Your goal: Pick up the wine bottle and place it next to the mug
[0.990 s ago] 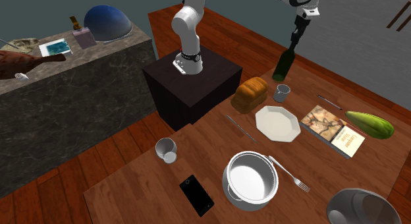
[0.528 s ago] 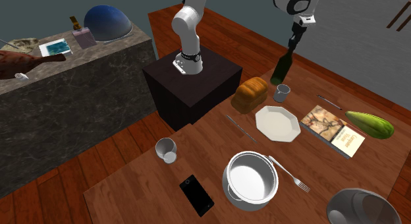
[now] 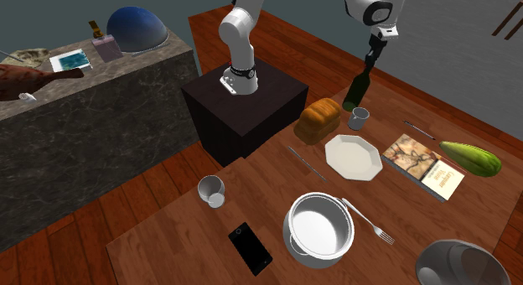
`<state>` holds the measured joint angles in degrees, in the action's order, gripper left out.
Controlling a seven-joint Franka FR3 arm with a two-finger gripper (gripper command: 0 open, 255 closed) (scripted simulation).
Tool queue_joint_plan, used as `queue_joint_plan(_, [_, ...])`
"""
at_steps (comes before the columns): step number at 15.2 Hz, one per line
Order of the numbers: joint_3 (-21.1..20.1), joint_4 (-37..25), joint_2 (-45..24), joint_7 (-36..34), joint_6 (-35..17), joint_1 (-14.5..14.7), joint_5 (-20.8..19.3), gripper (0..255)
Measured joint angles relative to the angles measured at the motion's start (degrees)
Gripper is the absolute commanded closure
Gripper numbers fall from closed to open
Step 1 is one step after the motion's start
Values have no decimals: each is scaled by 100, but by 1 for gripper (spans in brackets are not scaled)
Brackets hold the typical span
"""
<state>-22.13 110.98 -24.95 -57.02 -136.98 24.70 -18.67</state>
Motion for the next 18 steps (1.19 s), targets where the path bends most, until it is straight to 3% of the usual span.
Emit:
queue_joint_plan(2, [1,0,-2,-2,-3,1,-2,255])
queue_joint_plan(3, [1,0,-3,-2,-3,1,-2,0])
queue_joint_plan(9, [1,-2,-1,-2,-4,1,-2,0])
queue_joint_plan(14, [-154,-65,447,204,461,-116,283,0])
queue_joint_plan(18, [-177,-61,499,199,512,-109,311,0])
